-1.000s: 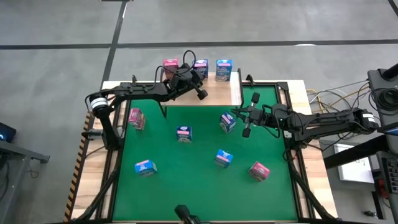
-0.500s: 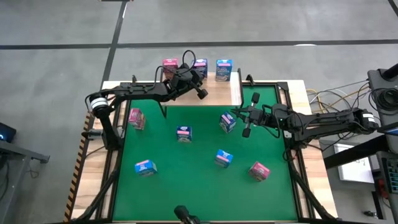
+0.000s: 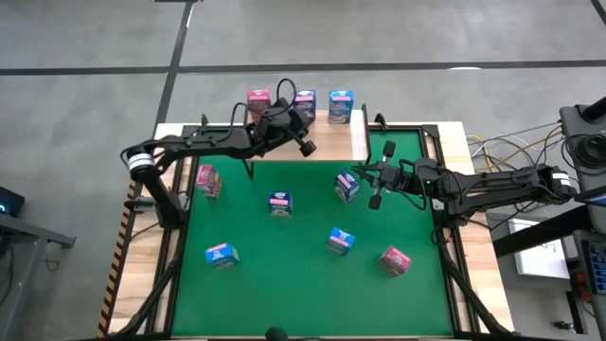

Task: Stack cereal on shelf
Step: Adjust the cereal boxes on the shelf

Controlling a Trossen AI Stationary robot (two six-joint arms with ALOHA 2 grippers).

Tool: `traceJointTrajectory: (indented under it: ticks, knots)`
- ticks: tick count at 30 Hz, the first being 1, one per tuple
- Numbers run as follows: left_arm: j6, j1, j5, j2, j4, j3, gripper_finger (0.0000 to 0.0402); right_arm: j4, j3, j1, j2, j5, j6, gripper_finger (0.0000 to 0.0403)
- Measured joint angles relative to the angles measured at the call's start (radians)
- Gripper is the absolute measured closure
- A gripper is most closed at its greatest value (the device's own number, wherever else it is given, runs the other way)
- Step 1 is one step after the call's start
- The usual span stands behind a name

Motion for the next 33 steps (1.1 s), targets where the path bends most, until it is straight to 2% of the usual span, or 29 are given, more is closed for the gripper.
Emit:
traceJointTrajectory:
  ticks: [3, 8, 13, 16, 30, 33]
  knots:
    - [0.071, -0.001, 0.001, -0.038, -0.076, 0.0, 0.0401, 0.0, 0.0, 0.0, 0.0, 0.0, 0.0, 0.039]
    - [0.333, -0.001, -0.009, -0.082, -0.269, 0.0, 0.0401, 0.0, 0.0, 0.0, 0.0, 0.0, 0.0, 0.039]
    - [0.446, 0.013, -0.03, -0.092, -0.252, 0.0, 0.0401, 0.001, 0.0, 0.0, 0.0, 0.0, 0.0, 0.039]
    - [0.451, 0.022, -0.074, -0.087, -0.244, 0.0, 0.0401, 0.002, 0.0, 0.0, 0.0, 0.0, 0.0, 0.039]
    - [0.402, 0.034, -0.08, -0.061, -0.164, 0.0, 0.0401, 0.003, 0.0, 0.0, 0.0, 0.0, 0.0, 0.039]
    - [0.399, 0.038, -0.118, -0.061, -0.16, 0.0, 0.0401, 0.004, 0.0, 0.0, 0.0, 0.0, 0.0, 0.039]
